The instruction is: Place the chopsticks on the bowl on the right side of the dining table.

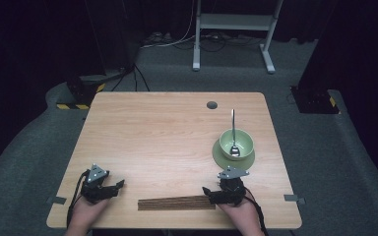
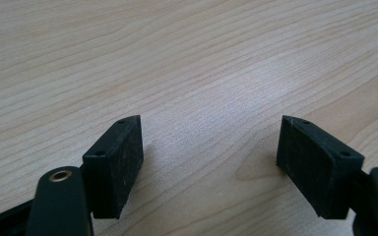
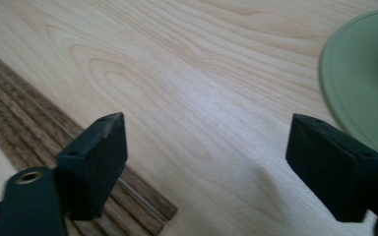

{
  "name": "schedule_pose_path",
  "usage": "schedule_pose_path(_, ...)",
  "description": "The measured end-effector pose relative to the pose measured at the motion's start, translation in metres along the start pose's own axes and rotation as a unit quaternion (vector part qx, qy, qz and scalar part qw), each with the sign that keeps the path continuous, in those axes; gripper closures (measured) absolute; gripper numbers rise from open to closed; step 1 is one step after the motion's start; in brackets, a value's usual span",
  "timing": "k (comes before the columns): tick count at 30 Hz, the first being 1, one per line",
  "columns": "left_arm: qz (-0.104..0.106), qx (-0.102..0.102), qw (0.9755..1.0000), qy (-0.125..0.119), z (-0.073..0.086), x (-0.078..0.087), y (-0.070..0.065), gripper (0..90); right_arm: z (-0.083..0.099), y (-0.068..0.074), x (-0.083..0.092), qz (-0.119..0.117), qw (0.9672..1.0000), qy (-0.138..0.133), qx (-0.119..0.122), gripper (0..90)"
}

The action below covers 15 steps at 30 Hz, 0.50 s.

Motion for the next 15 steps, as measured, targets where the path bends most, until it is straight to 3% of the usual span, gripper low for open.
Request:
schedule_pose_path(7,0.0,0.0,1.0,0.0,0.0,0.0,0.0,26.0,0.0,0.015,-0.001,-0.036,0.9991,-0.005,0.023,30.6)
schedule_pose_path(11,0.001,0.002,1.0,-0.001,0.0,0.0,0.0,26.4,0.0,0.026,-0.005,-0.046,0.9978,-0.002,0.047,39.2)
schedule_pose_path(15,0.001,0.002,1.0,-0.001,0.0,0.0,0.0,26.5,-0.001,0.033,-0.008,-0.056,0.9971,-0.002,0.052,45.2)
Point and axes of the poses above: each handheld gripper's, and its own axes: x roughly backward along the jaws, z roughly out of its underside, y roughly to its left, the point moved 9 cm from there along -x, roughly forward along the jaws, and after that the axes turned 2 degrees about x, right-handed, at the moved point
